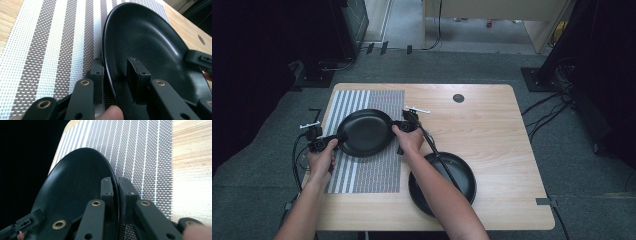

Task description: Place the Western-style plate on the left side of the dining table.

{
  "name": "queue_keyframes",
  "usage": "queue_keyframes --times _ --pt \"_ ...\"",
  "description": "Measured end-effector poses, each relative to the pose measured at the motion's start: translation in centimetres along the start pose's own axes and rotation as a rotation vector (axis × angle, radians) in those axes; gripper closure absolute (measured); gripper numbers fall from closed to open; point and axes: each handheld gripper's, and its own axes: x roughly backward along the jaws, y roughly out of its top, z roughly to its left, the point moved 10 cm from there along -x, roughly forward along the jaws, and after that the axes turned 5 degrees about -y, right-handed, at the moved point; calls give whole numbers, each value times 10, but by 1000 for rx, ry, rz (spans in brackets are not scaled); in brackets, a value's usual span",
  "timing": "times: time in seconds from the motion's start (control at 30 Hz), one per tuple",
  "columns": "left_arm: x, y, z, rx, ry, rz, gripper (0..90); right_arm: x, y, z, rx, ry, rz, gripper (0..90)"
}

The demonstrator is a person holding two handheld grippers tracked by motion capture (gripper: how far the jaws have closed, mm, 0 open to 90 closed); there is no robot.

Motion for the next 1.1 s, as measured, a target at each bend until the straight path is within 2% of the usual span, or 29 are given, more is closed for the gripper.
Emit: queue_keyframes --times 0.03,0.07,0.1,0.13,0.17,0.27,0.3,0.33,0.37,0.4,0.43,0.47,0.5,0.53,0.6,0.63,0.67,0.7,0.73,0.8,0.83,0.87,0.9,0.93,1.0,1.07,1.1 --pt "0 0 -1 15 -21 1 659 1 0 2 -1 10 1 732" --pt "0 0 -1 15 -21 1 626 3 1 2 11 1 -7 681" --pt "1 0 -2 28 -33 0 626 3 1 2 11 1 -7 681" --pt "1 1 -2 36 -42 0 571 8 9 -1 86 -60 -63 596" --pt "3 2 -3 15 -23 -4 549 10 12 -3 103 -75 -74 582" --pt "8 6 -5 -7 -2 -22 497 17 18 -6 126 -96 -97 550" --pt "10 7 -6 -13 6 -26 462 22 22 -8 154 -115 -105 550" --pt "15 11 -8 -29 21 -42 415 30 26 -9 176 -119 -98 530" --pt "18 12 -10 -40 30 -47 392 33 27 -9 178 -118 -92 519" --pt "18 12 -10 -40 30 -47 372 37 29 -9 175 -110 -90 495" --pt "20 12 -11 -59 42 -49 372 37 29 -9 175 -110 -90 495" --pt "23 13 -13 -75 52 -55 348 44 32 -6 173 -76 -94 488" --pt "25 13 -16 -94 57 -58 348 44 32 -6 173 -76 -94 488" --pt "30 12 -23 -137 55 -53 338 53 33 0 186 -30 -92 488" --pt "32 12 -27 -147 48 -49 304 60 33 5 220 -17 -98 476" --pt "35 11 -31 -154 36 -45 304 60 33 5 220 -17 -98 476" --pt "41 9 -39 -169 24 -42 243 69 34 11 271 -5 -119 468" --pt "41 9 -39 -169 24 -42 210 69 34 11 271 -5 -119 468" --pt "45 7 -44 -173 17 -38 188 78 35 17 294 11 -126 422" --pt "55 1 -53 -198 5 -37 157 86 34 21 313 23 -129 402" --pt "55 1 -53 -198 5 -37 145 86 34 21 313 23 -129 402" --pt "63 -3 -60 -204 -25 -40 138 96 35 23 328 32 -139 395" --pt "63 -3 -60 -204 -25 -40 137 96 35 23 328 32 -139 395" --pt "67 -5 -63 -212 -40 -42 129 107 35 24 337 45 -155 382" --pt "77 -10 -69 -250 -44 -40 118 113 35 23 343 51 -169 369" --pt "89 -15 -74 -276 -48 -51 108 129 32 15 342 57 -172 357" --pt "89 -15 -74 -276 -48 -51 107 129 32 15 342 57 -172 357"
